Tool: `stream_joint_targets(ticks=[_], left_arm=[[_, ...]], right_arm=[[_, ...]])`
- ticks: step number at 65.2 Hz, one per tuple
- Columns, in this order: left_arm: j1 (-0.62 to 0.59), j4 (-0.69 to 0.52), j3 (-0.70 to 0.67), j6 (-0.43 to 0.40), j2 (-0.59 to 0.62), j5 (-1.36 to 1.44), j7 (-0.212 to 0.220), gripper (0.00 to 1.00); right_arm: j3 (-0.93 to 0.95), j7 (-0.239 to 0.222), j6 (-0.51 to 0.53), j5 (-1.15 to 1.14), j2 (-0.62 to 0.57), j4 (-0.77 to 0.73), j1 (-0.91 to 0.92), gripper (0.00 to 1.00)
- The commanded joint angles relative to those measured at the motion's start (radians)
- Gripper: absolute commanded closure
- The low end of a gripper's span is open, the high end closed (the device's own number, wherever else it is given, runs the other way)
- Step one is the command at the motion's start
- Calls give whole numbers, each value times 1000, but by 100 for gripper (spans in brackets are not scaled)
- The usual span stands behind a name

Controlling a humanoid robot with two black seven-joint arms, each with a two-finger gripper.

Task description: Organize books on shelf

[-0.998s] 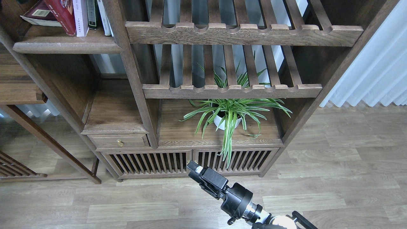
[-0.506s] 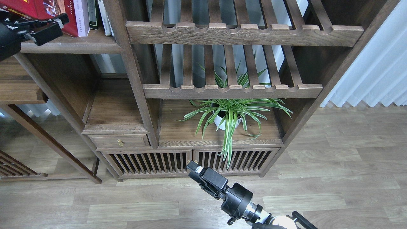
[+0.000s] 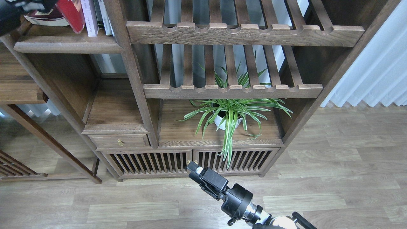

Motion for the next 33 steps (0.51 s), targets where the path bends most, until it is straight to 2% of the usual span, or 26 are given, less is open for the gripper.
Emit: stream_joint_targets(ticks=[1, 19, 33], left_arm=[[-42, 2, -4, 0, 28, 8, -1, 93], [-63, 22, -24, 0, 122, 16, -1, 93], [-77, 122, -12, 0, 90, 42, -1, 94]], right_arm=[[0, 0, 0, 0, 0, 2, -3, 15], [-2, 0, 0, 2, 0, 2, -3, 15], [-6, 0, 0, 0, 0, 2, -3, 14]])
